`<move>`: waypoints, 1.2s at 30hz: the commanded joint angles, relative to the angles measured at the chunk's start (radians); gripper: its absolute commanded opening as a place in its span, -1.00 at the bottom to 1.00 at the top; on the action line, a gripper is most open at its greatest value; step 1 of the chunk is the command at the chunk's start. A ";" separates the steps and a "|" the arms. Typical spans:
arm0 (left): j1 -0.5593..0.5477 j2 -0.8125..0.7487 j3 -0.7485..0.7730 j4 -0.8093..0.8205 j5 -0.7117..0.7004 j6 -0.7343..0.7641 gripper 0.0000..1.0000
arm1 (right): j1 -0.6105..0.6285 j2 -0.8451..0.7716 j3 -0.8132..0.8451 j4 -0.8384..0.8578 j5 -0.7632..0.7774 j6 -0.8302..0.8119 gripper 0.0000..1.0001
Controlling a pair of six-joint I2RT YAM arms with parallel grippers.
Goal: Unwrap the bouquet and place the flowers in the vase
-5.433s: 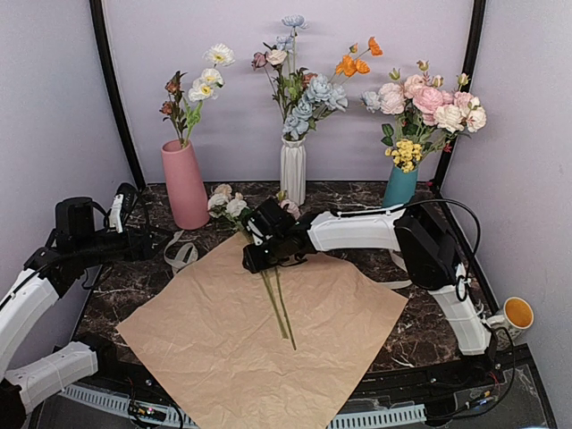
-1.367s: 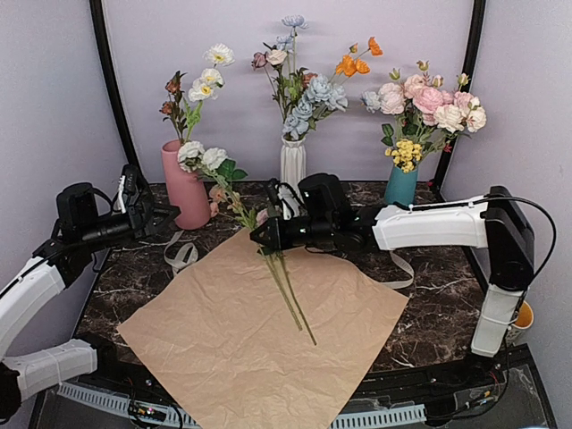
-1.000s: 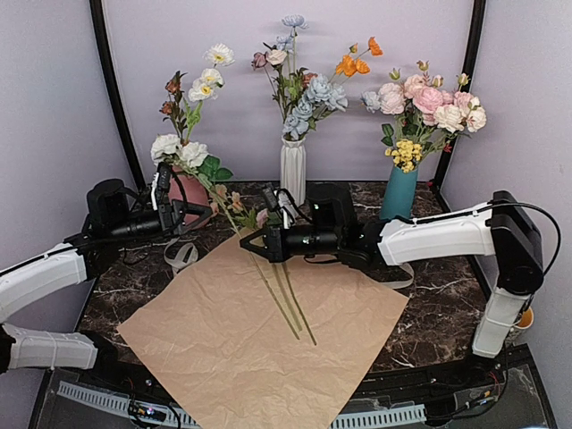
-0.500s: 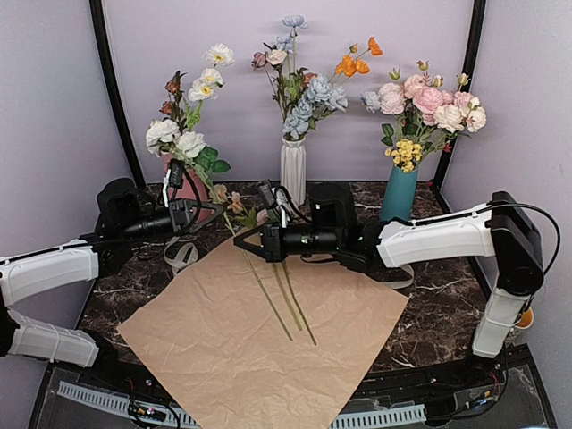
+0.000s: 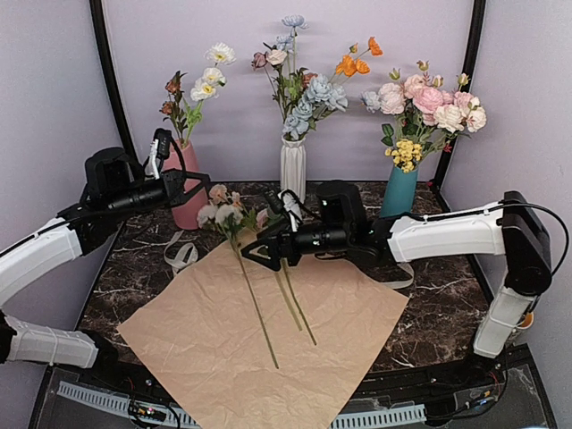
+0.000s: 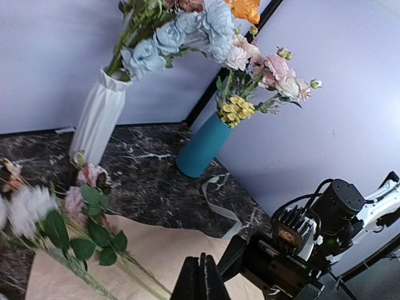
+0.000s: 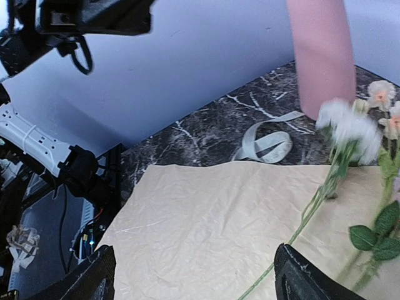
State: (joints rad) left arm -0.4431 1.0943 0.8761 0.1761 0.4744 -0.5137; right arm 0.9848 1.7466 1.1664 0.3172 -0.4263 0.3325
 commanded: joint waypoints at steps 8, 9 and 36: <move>0.003 -0.079 0.443 -0.460 -0.643 0.372 -1.00 | -0.157 -0.139 -0.220 -0.012 0.093 -0.230 0.75; 0.003 -0.067 0.481 -0.469 -0.660 0.386 -1.00 | -0.162 -0.140 -0.234 0.009 0.082 -0.228 0.75; -0.142 0.483 0.238 -0.343 -0.492 -0.383 0.24 | -0.136 0.043 -0.175 -0.051 0.241 -0.146 0.67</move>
State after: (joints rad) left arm -0.5396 1.4979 1.0409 -0.1864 0.0574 -0.7643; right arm 0.8490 1.7844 0.9718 0.2745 -0.3107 0.1951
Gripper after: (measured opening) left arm 0.613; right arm 0.836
